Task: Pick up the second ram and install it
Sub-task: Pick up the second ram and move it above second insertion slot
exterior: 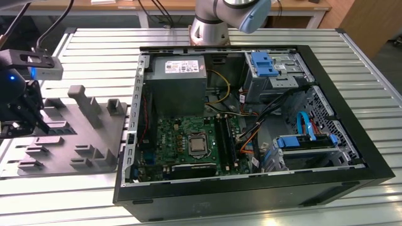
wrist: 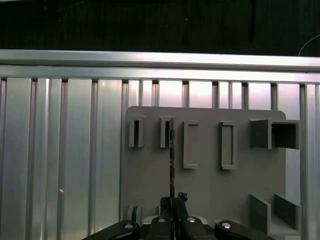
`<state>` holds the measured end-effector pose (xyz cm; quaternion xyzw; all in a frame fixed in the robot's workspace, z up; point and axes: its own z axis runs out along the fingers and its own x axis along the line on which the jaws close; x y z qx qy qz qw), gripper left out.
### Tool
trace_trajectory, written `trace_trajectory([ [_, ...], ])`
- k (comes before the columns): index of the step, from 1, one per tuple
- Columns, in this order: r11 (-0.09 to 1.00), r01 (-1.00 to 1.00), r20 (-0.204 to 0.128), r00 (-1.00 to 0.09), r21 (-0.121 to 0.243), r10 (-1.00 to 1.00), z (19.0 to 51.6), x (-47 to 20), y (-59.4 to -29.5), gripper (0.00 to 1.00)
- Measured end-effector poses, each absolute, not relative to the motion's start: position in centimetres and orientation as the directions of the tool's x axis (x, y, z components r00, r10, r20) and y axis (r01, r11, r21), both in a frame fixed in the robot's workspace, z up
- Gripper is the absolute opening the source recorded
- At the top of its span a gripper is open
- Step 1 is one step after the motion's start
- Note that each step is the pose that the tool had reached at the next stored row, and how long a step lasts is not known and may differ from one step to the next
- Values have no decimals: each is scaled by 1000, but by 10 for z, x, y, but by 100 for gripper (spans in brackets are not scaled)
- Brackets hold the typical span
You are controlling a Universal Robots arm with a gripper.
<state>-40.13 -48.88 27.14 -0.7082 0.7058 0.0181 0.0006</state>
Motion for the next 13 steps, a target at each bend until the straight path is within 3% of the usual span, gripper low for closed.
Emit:
trace_trajectory([
  [13, -4, -1000, -27, 3, 25, -1000, 290, -401, -489, 14],
])
